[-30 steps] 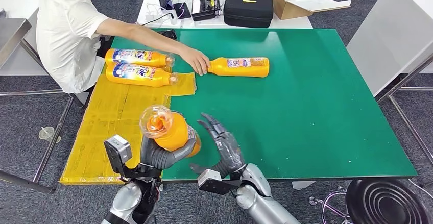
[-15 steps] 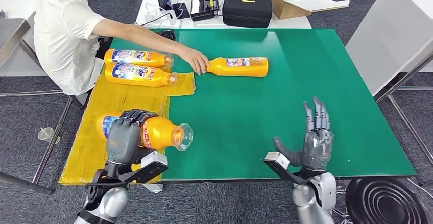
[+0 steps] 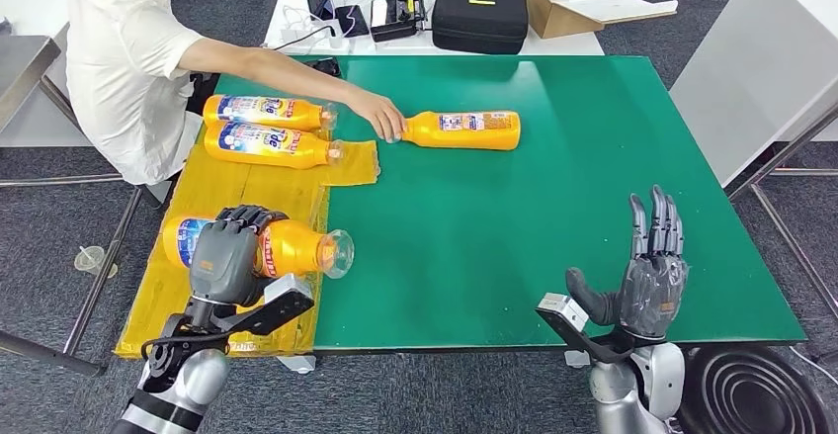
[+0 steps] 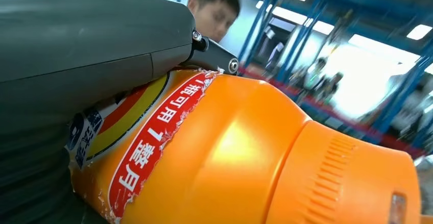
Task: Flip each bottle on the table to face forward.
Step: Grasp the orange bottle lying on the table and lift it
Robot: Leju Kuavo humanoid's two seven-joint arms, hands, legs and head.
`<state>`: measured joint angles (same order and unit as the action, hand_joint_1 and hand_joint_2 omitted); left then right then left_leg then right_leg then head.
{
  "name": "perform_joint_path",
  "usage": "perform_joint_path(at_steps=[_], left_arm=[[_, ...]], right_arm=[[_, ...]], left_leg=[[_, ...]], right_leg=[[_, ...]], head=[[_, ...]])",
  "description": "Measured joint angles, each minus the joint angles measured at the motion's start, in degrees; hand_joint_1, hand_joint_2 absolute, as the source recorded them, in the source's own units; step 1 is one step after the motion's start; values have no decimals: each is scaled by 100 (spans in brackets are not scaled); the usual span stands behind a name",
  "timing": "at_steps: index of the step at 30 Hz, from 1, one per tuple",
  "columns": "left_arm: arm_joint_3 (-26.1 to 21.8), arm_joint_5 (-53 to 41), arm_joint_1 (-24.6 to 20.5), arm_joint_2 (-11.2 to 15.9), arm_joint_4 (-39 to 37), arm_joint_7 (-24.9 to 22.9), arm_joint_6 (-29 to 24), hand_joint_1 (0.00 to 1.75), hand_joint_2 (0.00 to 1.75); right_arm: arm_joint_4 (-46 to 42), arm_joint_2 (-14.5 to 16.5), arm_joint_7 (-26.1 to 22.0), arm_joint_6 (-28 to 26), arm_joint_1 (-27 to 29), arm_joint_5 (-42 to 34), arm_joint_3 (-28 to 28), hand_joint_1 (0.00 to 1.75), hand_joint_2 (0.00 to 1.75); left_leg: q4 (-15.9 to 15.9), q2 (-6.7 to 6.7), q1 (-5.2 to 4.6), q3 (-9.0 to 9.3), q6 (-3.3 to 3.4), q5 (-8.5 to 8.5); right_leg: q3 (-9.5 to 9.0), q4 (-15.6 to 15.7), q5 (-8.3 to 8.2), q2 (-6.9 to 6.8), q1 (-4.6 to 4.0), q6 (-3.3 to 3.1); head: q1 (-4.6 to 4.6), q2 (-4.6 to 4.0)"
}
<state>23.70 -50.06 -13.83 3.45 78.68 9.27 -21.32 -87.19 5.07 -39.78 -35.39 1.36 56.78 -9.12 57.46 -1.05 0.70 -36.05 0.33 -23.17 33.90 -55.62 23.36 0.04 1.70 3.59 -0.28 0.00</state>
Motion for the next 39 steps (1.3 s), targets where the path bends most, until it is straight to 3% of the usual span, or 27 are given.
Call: perform_joint_path(at_steps=[7, 12, 14, 16, 18, 25, 39], left_arm=[[14, -359, -941, 49, -1340, -324, 1417, 149, 175], [26, -228, -1234, -34, -1903, -337, 1635, 146, 175], [25, -22, -1665, -180, -2827, -334, 1741, 95, 175], [22, 123, -2060, -316, -3673, -345, 1760, 31, 175], [20, 127, -2196, -366, -3959, -384, 1676, 14, 175], [-18, 309, -2367, -474, -4562, -426, 1716, 4, 175], [-278, 1086, -2506, -580, -4737, 189, 2542, 0, 175]], right_arm=[[153, -49, -5, 0, -211, -717, 495, 0, 0], [334, -95, -5, 0, -341, -920, 743, 0, 0], [683, -164, -9, 0, -550, -1127, 1202, 0, 0], [1024, -228, -11, 0, -736, -1313, 1627, 0, 0], [1149, -254, -11, 0, -790, -1377, 1760, 0, 0], [1429, -336, -11, 0, -853, -1487, 2017, 0, 0], [1690, -451, -11, 0, -957, -1503, 2209, 0, 0]], left_leg=[[0, 1, 1, 2, -4, 14], [0, 3, 1, 2, -3, 15], [1, 7, 1, 2, -4, 16], [1, 6, 1, 1, -4, 16], [1, 6, 1, 1, -4, 15], [0, 6, 1, 1, -4, 15], [1, 4, 1, 2, -3, 16]], right_leg=[[1, -7, -5, 0, -1, -1], [1, -8, -9, 1, 0, -4], [2, -9, -14, 1, 0, -10], [2, -9, -16, 1, 0, -12], [2, -9, -15, 1, 0, -12], [3, -9, -15, 1, -1, -13], [-1, -9, -16, 0, 0, -13]], head=[[-1, 0], [0, 0], [-1, 0], [-1, 0], [0, 0], [0, 0], [0, 0]])
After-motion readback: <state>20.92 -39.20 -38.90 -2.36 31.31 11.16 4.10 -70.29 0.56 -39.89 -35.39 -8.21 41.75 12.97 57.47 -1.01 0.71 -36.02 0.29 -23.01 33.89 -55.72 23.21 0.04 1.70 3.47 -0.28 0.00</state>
